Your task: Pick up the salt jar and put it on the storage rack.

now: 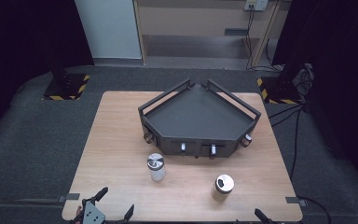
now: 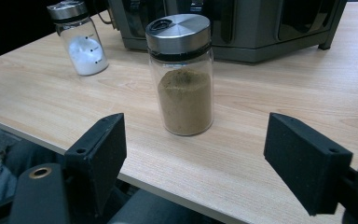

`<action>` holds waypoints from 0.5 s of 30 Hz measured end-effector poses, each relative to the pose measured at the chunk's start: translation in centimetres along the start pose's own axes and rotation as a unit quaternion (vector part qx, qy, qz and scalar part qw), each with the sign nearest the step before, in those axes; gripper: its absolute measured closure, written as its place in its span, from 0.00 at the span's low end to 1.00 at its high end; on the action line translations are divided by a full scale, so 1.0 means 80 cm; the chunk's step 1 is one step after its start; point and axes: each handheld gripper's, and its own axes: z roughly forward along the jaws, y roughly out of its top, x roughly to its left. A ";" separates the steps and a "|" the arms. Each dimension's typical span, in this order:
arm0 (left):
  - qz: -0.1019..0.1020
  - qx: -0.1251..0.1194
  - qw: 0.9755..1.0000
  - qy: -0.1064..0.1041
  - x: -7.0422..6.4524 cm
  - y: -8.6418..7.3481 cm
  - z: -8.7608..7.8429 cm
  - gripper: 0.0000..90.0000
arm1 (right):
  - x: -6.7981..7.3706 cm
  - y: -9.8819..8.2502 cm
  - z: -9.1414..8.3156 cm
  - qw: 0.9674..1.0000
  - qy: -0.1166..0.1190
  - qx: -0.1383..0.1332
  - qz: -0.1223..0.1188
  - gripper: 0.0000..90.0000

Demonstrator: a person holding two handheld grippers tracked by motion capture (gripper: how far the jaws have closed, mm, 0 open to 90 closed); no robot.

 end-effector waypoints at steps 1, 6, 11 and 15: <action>0.000 0.000 1.000 0.000 0.000 0.000 0.000 0.00 | 0.000 0.000 0.000 1.000 0.000 0.000 0.000 0.23; 0.001 0.000 1.000 0.000 0.000 0.000 0.000 0.00 | 0.000 0.000 0.000 1.000 0.001 0.000 0.000 0.23; 0.002 0.001 1.000 -0.008 0.002 0.001 0.000 0.00 | 0.000 0.000 0.000 1.000 0.000 0.000 0.001 0.23; 0.005 0.007 1.000 -0.015 0.004 0.002 0.001 0.00 | -0.001 0.000 -0.001 1.000 -0.001 0.000 0.002 0.23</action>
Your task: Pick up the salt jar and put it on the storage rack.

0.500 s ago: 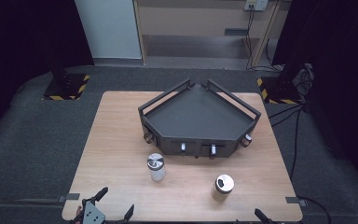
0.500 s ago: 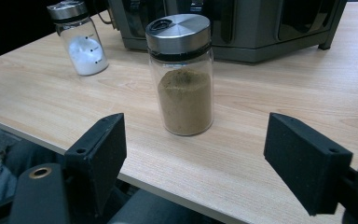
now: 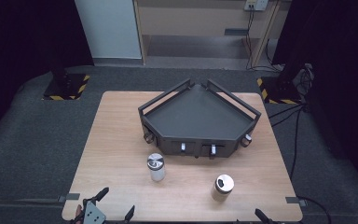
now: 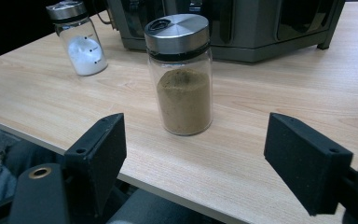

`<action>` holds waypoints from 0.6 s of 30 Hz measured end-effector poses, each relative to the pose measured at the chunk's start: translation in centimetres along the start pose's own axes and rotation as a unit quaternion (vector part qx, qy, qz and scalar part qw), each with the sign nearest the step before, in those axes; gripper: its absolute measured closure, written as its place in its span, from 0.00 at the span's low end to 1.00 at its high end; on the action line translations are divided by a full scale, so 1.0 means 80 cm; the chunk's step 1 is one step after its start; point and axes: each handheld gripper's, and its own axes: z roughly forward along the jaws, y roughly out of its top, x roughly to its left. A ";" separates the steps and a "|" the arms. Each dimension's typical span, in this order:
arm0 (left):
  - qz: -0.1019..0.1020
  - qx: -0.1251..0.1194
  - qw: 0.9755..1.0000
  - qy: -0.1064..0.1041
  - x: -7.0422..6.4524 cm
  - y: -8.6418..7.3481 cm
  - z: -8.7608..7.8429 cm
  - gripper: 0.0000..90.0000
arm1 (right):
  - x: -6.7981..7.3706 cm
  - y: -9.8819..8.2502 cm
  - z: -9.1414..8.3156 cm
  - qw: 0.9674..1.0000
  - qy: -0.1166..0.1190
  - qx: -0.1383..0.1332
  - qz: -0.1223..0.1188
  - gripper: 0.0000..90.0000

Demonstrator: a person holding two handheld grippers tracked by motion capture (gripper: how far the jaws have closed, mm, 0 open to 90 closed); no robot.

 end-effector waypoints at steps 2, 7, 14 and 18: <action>0.001 0.001 1.000 -0.009 0.003 0.001 0.000 0.00 | 0.000 0.000 0.000 1.000 -0.001 0.001 0.002 0.23; 0.000 0.002 1.000 -0.021 0.004 0.005 0.005 0.00 | 0.001 -0.001 0.000 1.000 -0.006 0.002 0.003 0.23; -0.006 0.014 0.999 -0.029 -0.002 0.015 0.040 0.00 | 0.003 0.001 0.000 1.000 -0.016 0.006 -0.008 0.22; -0.010 0.026 0.999 -0.022 -0.012 0.018 0.079 0.00 | 0.004 0.001 0.000 1.000 -0.015 0.002 -0.012 0.21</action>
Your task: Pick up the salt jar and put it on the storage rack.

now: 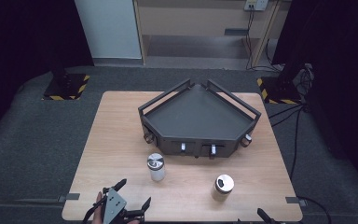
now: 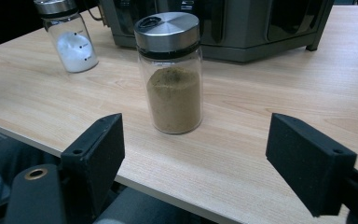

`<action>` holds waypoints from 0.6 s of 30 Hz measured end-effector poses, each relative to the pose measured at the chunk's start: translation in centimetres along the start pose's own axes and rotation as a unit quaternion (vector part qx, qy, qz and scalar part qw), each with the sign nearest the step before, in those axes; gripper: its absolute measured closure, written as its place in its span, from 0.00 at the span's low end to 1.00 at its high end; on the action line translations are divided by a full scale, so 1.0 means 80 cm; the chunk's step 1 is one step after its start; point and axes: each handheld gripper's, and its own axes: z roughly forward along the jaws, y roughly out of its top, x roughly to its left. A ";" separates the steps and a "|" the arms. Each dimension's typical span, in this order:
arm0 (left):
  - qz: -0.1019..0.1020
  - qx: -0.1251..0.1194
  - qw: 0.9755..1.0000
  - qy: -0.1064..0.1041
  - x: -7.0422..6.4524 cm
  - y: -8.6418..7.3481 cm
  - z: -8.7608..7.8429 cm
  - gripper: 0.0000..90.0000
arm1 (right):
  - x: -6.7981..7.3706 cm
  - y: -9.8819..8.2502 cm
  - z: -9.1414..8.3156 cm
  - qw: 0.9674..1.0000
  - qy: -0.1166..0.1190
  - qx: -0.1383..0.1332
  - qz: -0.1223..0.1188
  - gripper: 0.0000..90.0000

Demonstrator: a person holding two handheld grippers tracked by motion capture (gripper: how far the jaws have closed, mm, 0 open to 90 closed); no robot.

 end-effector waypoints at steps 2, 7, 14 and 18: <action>0.001 0.007 1.000 0.007 -0.005 0.004 0.014 0.00 | 0.001 0.001 -0.001 1.000 0.000 0.001 -0.002 0.20; -0.005 0.010 1.000 0.007 -0.009 0.008 0.034 0.00 | 0.003 0.011 -0.003 1.000 -0.009 0.011 0.007 0.12; -0.001 0.029 0.999 0.018 -0.013 0.010 0.066 0.00 | 0.000 0.012 -0.004 1.000 -0.020 0.012 0.007 0.12; -0.004 0.038 0.999 0.031 -0.015 0.013 0.088 0.00 | 0.000 0.012 -0.004 1.000 -0.020 0.010 0.004 0.12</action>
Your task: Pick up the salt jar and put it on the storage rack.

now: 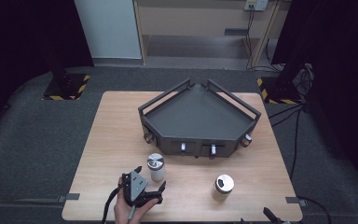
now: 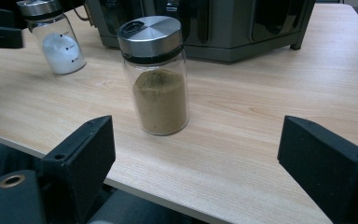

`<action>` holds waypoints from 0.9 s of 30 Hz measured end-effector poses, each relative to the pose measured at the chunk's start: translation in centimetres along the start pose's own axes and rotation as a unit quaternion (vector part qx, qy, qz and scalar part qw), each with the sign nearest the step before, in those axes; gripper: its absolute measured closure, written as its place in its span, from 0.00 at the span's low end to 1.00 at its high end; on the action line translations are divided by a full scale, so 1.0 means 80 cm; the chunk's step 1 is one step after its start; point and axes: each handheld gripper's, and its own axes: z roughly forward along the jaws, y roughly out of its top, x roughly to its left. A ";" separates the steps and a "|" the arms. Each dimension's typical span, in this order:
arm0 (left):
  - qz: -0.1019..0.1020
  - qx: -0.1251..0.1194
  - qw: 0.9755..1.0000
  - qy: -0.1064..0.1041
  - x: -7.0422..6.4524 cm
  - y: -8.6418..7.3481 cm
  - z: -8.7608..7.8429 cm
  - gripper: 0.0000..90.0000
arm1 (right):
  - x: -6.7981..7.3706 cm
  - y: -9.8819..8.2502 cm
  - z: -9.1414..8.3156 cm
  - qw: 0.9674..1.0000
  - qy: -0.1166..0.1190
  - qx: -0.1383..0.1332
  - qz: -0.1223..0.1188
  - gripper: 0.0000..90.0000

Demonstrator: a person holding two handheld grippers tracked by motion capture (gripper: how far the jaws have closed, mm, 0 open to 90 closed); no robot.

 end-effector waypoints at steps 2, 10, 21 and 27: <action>-0.007 0.004 1.000 0.009 -0.002 0.003 0.010 0.00 | 0.000 0.000 0.000 1.000 0.000 0.000 -0.002 0.12; -0.008 0.026 0.998 0.055 -0.015 0.010 0.036 0.00 | -0.001 0.000 0.000 1.000 0.005 -0.001 -0.002 0.12; 0.006 0.007 0.998 0.058 -0.027 0.000 0.053 0.22 | -0.002 0.001 0.001 1.000 0.011 0.003 -0.002 0.12; 0.006 -0.003 0.998 0.063 -0.027 -0.005 0.057 0.31 | -0.002 0.001 0.000 1.000 0.015 0.006 -0.008 0.13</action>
